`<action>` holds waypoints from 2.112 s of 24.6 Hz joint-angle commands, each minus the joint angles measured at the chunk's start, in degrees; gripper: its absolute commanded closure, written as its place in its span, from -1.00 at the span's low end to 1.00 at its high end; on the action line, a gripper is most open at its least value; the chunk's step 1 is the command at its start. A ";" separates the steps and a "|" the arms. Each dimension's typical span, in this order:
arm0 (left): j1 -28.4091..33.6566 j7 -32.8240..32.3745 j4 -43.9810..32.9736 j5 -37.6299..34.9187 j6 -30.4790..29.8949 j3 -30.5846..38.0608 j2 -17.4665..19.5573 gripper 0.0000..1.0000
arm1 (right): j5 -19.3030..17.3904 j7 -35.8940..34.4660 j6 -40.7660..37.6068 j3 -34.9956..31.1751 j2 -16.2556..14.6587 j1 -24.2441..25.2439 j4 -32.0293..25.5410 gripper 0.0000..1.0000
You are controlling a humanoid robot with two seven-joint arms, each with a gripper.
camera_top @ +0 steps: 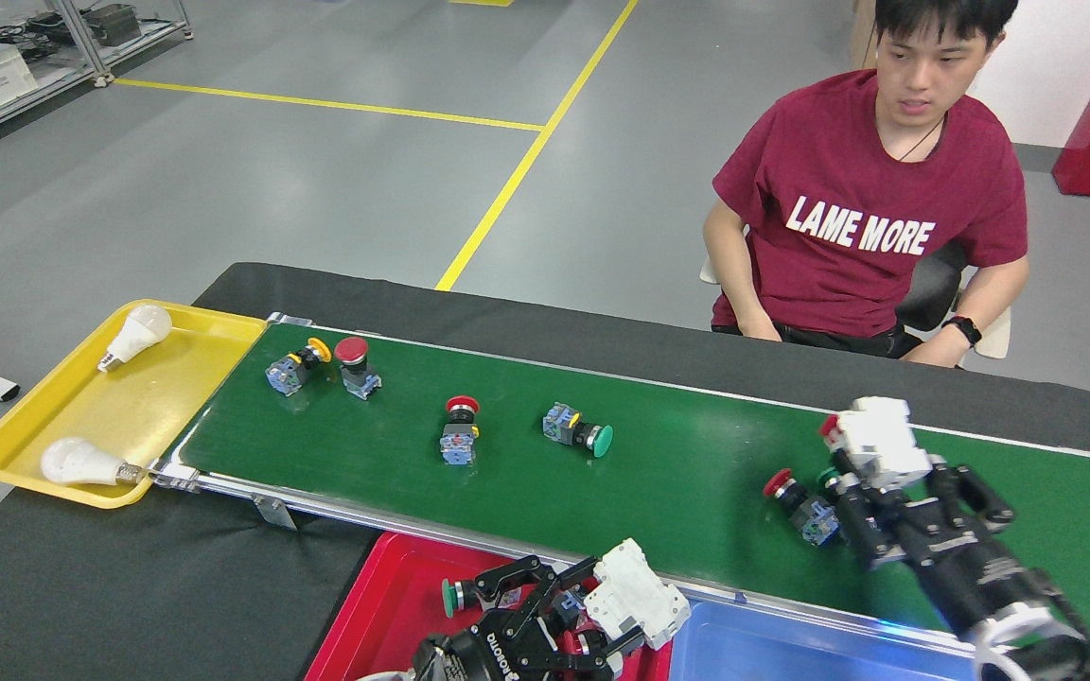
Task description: Pick switch part from conveyor to tray
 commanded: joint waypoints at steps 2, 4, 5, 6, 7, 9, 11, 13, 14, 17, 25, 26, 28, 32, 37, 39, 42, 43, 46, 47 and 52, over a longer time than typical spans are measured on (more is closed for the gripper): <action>1.33 0.56 -2.28 0.10 0.72 0.16 -0.06 0.95 | -1.13 -0.21 -17.30 -10.75 0.48 2.99 4.95 0.92; 2.12 0.47 -2.63 -0.08 0.81 0.16 -0.59 0.94 | -1.13 -0.39 -24.94 -15.67 1.35 4.40 8.81 0.91; 2.12 0.47 -2.63 -0.16 0.90 0.16 -0.67 0.94 | -1.13 -0.47 -25.83 -17.17 1.44 4.93 10.05 0.91; 2.12 0.47 -2.72 -0.08 0.90 -0.10 -0.76 0.93 | -1.13 -0.47 -25.83 -18.84 1.53 5.54 11.54 0.90; 2.12 0.38 -2.81 -0.08 0.99 -0.45 -0.94 0.92 | -1.13 -0.56 -25.83 -20.42 1.53 6.07 13.12 0.89; 2.21 0.38 -2.81 -0.60 2.04 -1.25 -0.94 0.88 | -1.13 -0.47 -25.83 -22.09 1.88 6.86 14.70 0.89; 2.56 0.64 -2.81 -3.50 2.57 -3.26 -0.85 0.89 | -1.13 -0.47 -25.83 -23.32 2.23 7.48 15.32 0.89; 3.96 1.26 -2.90 -5.53 2.48 -4.76 -0.76 0.92 | -1.13 -0.47 -25.83 -23.41 2.23 7.65 15.32 0.87; 4.32 1.26 -2.90 -5.26 1.86 -5.73 -0.15 0.92 | -1.13 -0.47 -25.83 -23.32 2.32 7.83 14.88 0.87; 4.67 1.26 -2.90 -5.26 -1.83 -8.36 0.12 0.92 | -0.96 -0.21 -25.83 -22.27 3.99 8.71 13.21 0.86; 10.47 0.56 -2.90 -6.05 -1.83 -13.11 1.52 0.50 | -0.78 0.49 -25.83 -17.52 7.51 12.05 6.62 0.81; 10.38 0.56 -2.90 -6.32 -1.83 -13.02 1.44 0.38 | -0.69 0.58 -25.83 -16.29 7.42 12.05 6.44 0.80; 10.47 0.65 -2.90 -6.32 -1.83 -12.58 0.82 -0.32 | -0.69 0.58 -25.83 -15.50 7.42 12.13 6.18 0.79; 11.44 1.00 -2.90 -5.79 -0.60 -11.88 0.64 -0.99 | -0.43 0.85 -25.83 -12.07 7.33 12.66 6.09 0.74; 12.14 1.35 -2.99 -5.18 2.65 -9.95 0.03 -0.98 | -0.34 2.42 -25.83 -6.09 7.59 13.80 4.34 -0.69; 12.05 1.35 -2.90 -2.19 5.20 -3.98 -1.55 -0.98 | -0.43 3.74 -25.83 -5.04 7.77 13.98 3.10 -0.81; 9.85 1.52 -2.90 0.10 7.14 12.29 -2.26 -0.98 | -0.43 3.83 -25.83 -4.60 7.77 14.07 1.43 -0.86; 8.45 3.01 -2.81 0.27 7.14 19.57 -1.99 -0.98 | -0.43 3.83 -25.83 -4.60 7.77 14.07 1.34 -0.88; 5.46 5.30 -1.76 -0.60 7.49 31.45 -1.47 -0.98 | -0.96 3.75 -25.83 -5.30 7.51 13.98 1.34 -0.88; 4.58 5.30 -1.23 -1.48 7.84 35.13 -1.20 -0.98 | -1.40 3.66 -25.83 -6.18 7.51 13.98 1.26 -0.88; 3.35 5.39 0.27 -5.09 10.30 37.43 0.11 -0.98 | -8.34 3.75 -25.83 -13.12 7.59 13.01 -0.76 -0.78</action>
